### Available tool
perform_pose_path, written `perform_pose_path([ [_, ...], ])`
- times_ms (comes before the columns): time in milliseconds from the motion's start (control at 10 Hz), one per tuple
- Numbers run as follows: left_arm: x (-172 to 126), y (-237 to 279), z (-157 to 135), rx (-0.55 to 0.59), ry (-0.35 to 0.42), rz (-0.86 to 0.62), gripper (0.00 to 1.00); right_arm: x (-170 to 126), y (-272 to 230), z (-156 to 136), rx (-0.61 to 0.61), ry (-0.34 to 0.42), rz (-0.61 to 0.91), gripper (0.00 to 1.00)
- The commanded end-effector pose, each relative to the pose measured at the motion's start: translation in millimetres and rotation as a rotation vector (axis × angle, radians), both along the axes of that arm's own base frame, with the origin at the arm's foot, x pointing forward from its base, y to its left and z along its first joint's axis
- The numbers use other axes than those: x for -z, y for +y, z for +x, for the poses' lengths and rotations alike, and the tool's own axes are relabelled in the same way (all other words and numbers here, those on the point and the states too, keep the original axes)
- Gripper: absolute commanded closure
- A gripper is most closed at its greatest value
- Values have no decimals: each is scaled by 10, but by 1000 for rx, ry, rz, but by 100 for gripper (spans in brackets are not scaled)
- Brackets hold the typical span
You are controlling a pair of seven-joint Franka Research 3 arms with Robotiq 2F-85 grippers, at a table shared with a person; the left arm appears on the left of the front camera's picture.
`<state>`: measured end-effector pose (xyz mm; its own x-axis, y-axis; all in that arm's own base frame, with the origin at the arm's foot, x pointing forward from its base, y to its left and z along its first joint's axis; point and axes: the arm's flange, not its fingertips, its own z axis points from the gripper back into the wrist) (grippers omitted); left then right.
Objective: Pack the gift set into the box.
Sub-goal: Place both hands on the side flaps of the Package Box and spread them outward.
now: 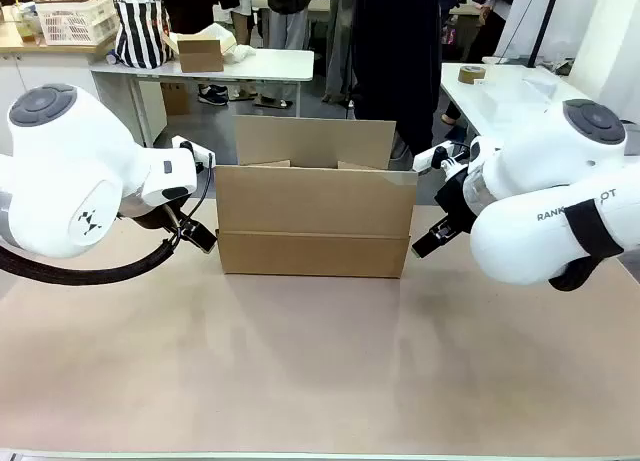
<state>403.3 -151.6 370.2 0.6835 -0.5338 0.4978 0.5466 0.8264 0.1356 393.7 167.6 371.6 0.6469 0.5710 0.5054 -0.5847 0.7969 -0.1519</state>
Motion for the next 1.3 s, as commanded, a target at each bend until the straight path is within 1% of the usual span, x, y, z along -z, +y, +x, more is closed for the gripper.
perform_pose_path([
  [0, -1, 0, 0, 0, 0, 0, 0, -1, 1, 0, 0, -1, 0, 0],
  [1200, -1, 0, 0, 0, 0, 0, 0, -1, 1, 0, 0, -1, 0, 0],
])
